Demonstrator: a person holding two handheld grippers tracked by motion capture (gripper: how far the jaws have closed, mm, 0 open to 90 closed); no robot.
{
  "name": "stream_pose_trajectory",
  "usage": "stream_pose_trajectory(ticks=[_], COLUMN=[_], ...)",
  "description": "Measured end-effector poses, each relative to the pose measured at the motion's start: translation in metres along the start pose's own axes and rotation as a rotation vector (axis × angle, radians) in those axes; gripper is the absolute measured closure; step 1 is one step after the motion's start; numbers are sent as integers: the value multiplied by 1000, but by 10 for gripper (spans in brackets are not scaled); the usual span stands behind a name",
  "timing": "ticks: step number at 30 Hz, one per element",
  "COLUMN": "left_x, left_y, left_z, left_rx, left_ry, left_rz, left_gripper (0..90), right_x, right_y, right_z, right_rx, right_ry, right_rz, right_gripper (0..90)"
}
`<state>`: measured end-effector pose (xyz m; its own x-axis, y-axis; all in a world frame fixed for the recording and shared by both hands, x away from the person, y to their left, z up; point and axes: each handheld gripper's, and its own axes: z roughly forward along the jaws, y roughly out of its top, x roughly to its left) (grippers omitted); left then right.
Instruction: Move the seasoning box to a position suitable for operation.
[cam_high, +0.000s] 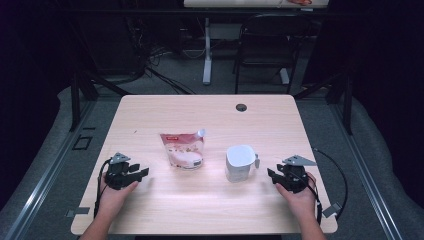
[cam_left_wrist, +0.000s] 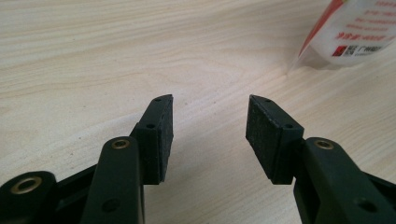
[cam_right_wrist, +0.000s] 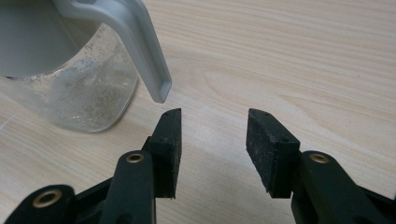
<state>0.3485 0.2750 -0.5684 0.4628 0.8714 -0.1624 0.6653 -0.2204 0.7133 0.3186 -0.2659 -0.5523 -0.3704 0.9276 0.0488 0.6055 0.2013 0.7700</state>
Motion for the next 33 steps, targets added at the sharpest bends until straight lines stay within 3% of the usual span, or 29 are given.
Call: stream_pose_trajectory(ticks=[3,10,16,24,30,33], left_x=[2,0,0,1,1,2], left_y=[0,1,0,-4,-5,-6], left_z=[-2,-2,-5,-11,-14,-15], left_rx=[-3,-14,-19,-35,-25,-31], left_ry=[-5,-15,-14,1,-4,0], left_rz=[-22,-9,-11,-14,-11,-14], left_gripper=[529,531,531,550,575,584], right_x=[0,-1,-1,8,16,20], right_y=[0,1,3,10,15,17], right_z=[-1,-1,0,8,13,16], right_rx=[-6,-15,-44,-39,-45,-44], right_ry=[1,5,45,66,127,115], right_rz=[0,-11,1,-36,-65,-82], right_gripper=[558,579,612,638,641,674])
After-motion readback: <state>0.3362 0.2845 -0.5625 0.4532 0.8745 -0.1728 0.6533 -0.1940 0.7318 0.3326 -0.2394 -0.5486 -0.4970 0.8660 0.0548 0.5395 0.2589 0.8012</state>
